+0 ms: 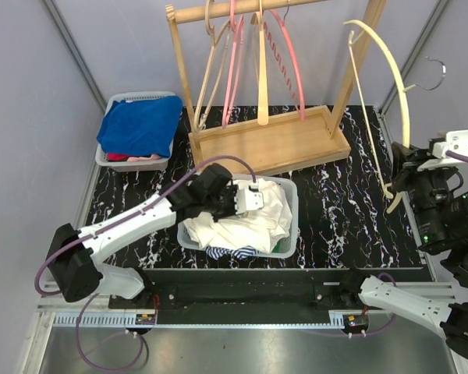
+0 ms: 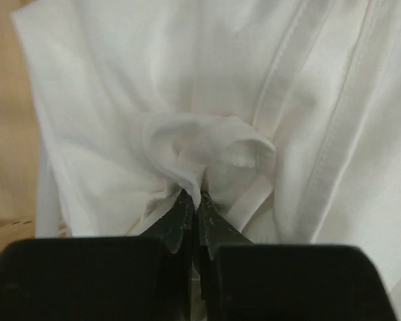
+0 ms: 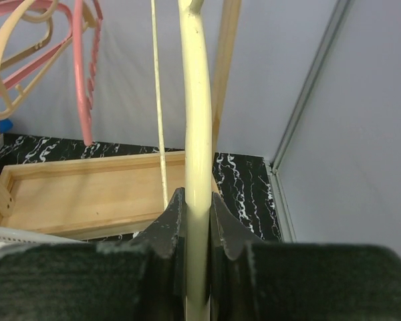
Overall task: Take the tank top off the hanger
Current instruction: Remove the tank top from the hanger, then place the hanger at the clothesline.
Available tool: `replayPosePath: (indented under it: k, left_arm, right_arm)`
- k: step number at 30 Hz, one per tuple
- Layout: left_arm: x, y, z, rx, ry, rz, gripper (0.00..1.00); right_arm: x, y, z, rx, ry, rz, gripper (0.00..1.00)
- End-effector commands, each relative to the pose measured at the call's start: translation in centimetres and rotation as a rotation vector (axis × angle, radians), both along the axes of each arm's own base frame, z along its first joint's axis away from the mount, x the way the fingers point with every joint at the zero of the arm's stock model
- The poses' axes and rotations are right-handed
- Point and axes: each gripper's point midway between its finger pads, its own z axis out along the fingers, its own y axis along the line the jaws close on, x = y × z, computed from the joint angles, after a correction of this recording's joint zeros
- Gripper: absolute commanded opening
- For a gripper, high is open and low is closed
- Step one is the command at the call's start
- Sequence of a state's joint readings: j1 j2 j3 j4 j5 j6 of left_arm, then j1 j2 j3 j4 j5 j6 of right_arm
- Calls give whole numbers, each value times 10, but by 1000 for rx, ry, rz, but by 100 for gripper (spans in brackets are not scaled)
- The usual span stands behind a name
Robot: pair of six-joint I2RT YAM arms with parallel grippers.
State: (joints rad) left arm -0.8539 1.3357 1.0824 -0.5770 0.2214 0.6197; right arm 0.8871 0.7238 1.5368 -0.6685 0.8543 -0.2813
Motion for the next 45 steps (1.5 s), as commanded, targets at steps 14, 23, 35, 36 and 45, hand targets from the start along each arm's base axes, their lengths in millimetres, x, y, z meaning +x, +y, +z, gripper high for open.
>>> replayPosePath:
  k: [14,23,35,36,45]
  left_arm:
    - [-30,31,-112,304,157,85,99]
    - [-31,28,16,78,144,187,99]
    - [-49,12,233,-391,-47,66,99]
    - [-51,15,263,-458,-82,60,99]
    - [-63,60,395,-732,-299,113,99]
  right_arm:
    - [27,23,-19,108,111,-110,0]
    - [31,26,-19,140,122,-130,0]
    - [75,62,22,40,117,-123,0]
    - [82,65,21,48,122,-111,0]
    - [154,68,-5,96,225,-50,0]
